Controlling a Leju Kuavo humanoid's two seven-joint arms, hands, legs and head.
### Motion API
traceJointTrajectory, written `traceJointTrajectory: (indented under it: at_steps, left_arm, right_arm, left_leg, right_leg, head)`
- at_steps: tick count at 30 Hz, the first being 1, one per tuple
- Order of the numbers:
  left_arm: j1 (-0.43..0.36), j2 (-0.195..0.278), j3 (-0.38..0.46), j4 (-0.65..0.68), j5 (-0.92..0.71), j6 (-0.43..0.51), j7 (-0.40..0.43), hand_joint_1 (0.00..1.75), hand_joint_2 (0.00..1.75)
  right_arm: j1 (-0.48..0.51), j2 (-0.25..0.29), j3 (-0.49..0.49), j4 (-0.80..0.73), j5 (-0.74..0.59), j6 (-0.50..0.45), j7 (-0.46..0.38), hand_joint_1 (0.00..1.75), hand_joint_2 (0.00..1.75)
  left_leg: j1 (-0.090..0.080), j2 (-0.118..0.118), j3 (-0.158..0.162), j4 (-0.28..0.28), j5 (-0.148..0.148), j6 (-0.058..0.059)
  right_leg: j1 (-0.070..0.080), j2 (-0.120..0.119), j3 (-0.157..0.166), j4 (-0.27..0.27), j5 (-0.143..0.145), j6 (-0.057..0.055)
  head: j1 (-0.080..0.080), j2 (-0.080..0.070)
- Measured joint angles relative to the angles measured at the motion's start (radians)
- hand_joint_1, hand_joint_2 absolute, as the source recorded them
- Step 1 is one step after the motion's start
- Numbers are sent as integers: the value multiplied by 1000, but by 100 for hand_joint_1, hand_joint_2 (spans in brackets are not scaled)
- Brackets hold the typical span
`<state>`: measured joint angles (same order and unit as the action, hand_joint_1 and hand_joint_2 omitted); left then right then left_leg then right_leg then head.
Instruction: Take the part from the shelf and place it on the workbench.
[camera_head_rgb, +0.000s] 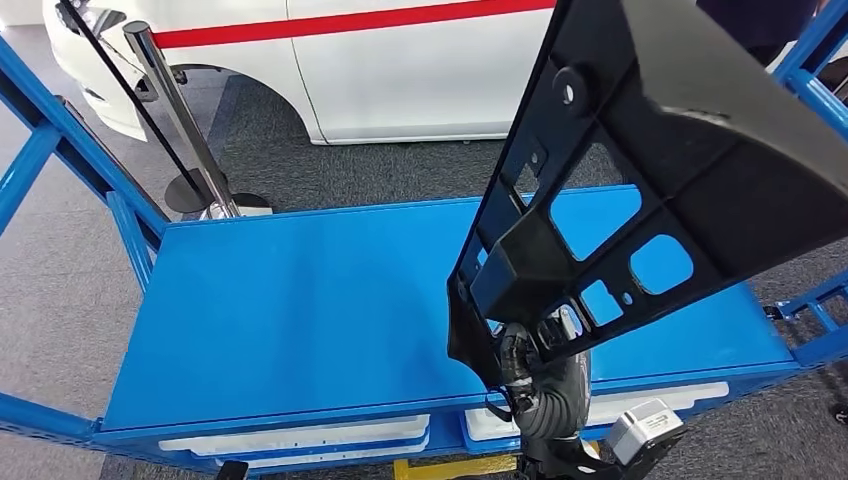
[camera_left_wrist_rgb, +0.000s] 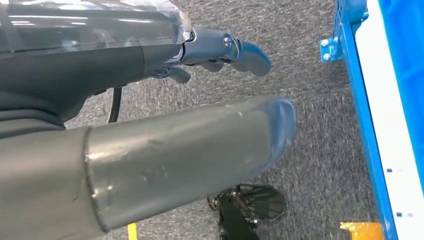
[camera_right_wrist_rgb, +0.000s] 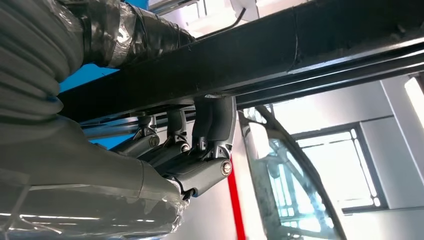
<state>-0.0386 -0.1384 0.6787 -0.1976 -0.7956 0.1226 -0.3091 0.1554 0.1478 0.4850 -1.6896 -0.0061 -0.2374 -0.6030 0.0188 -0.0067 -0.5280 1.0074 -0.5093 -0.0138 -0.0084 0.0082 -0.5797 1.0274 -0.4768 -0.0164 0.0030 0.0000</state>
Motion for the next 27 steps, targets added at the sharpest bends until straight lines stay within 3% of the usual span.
traceJointTrajectory:
  at_steps: [2, 4, 5, 6, 7, 10, 12, 14, 16, 18, 20, 21, 22, 23, 25, 27]
  left_arm:
    - [-1, -1, 1, 0, -7, 2, 2, 0, 0]
    - [-1, -3, 1, 0, -11, 2, 4, 0, 0]
    - [0, -3, 2, 0, -12, 2, 5, 0, 0]
    - [1, -3, 2, 0, -12, 2, 6, 0, 0]
    - [1, -3, 3, 0, -12, 2, 6, 0, 0]
    - [0, -3, 3, 0, -12, 2, 6, 0, 0]
    - [-1, -4, 4, 0, -9, 4, 3, 0, 0]
    - [-1, -5, 10, 0, -3, 12, -2, 0, 0]
    - [-1, -7, 18, 0, -1, 23, 0, 0, 0]
    - [-2, -8, 23, 0, -4, 31, 5, 0, 0]
    - [-2, -8, 25, 0, -8, 39, 14, 0, 0]
    - [-2, -8, 27, 0, -10, 43, 20, 0, 0]
    - [-2, -8, 31, 0, -12, 47, 27, 0, 0]
    - [-2, -9, 35, 0, -14, 49, 33, 0, 0]
    - [-2, -10, 43, 0, -16, 49, 41, 0, 0]
    - [-3, -11, 48, 0, -19, 50, 44, 0, 0]
  right_arm:
    - [6, 0, -5, -2, -6, 0, -2, 175, 175]
    - [12, 0, -9, -2, -10, 0, -3, 175, 175]
    - [16, 0, -11, -2, -11, 0, -3, 175, 175]
    - [19, 0, -12, -2, -11, 0, -3, 175, 175]
    - [21, 0, -13, -2, -11, 0, -3, 175, 175]
    - [22, 0, -13, -2, -11, 0, -3, 175, 175]
    - [22, 0, -14, -2, -5, -11, -3, 175, 175]
    - [24, 0, -15, -2, 22, -48, -3, 175, 175]
    - [25, 1, -18, -1, 49, -82, -2, 175, 175]
    - [27, 1, -20, 3, 58, -90, -1, 175, 175]
    - [31, 1, -23, 13, 56, -83, -7, 175, 175]
    - [35, 0, -24, 19, 53, -71, -16, 175, 175]
    - [41, -2, -25, 26, 48, -52, -31, 175, 175]
    - [48, -5, -26, 32, 44, -26, -48, 175, 175]
    - [59, -10, -26, 39, 40, 27, -75, 175, 175]
    - [67, -14, -26, 41, 39, 60, -87, 175, 175]
  left_leg:
    - [2, 1, -32, 72, -46, -8]
    - [2, 1, -97, 206, -106, -14]
    - [3, 1, -124, 257, -119, -15]
    - [2, 1, -136, 276, -113, -14]
    - [2, 1, -130, 255, -87, -12]
    - [-5, 2, -45, 62, 13, 8]
    - [-11, 2, -19, 2, 26, 18]
    - [-11, 2, -17, -7, 29, 23]
    - [-5, 3, -11, -22, 38, 32]
    - [-1, 7, -9, -29, 45, 38]
    - [-1, 10, -13, -25, 47, 40]
    - [-1, 11, -16, -22, 47, 39]
    - [0, 10, -18, -18, 47, 39]
    - [0, 10, -20, -14, 45, 37]
    - [0, 8, -24, -4, 40, 28]
    - [-3, 5, -30, 6, 38, 16]
  right_leg:
    - [-4, -3, 5, -8, 2, -10]
    - [-1, -6, 5, -7, 0, -16]
    - [0, -7, 5, -5, -1, -18]
    - [2, -7, 6, -4, -3, -20]
    - [4, -6, 8, -4, -4, -20]
    - [9, -3, 15, -2, -8, -17]
    - [10, -3, 13, -1, -9, -9]
    - [12, -4, 11, -3, -7, 1]
    - [11, -4, 5, 16, -24, 11]
    - [6, -4, -34, 104, -80, 20]
    - [0, -4, -94, 230, -140, 28]
    - [-3, -4, -109, 264, -148, 31]
    - [-6, -5, -107, 262, -136, 33]
    - [-9, -5, -86, 221, -105, 34]
    - [-11, -5, -18, 89, -43, 34]
    - [-9, -3, 13, 21, -22, 27]
  head:
    - [0, 0]
    - [-1, 0]
    - [-1, 0]
    - [-1, 0]
    - [-1, 0]
    - [0, 0]
    - [0, 0]
    - [0, 0]
    - [0, 0]
    - [0, 0]
    - [0, 0]
    - [0, 0]
    - [0, 0]
    - [0, 0]
    - [0, 0]
    - [0, 0]
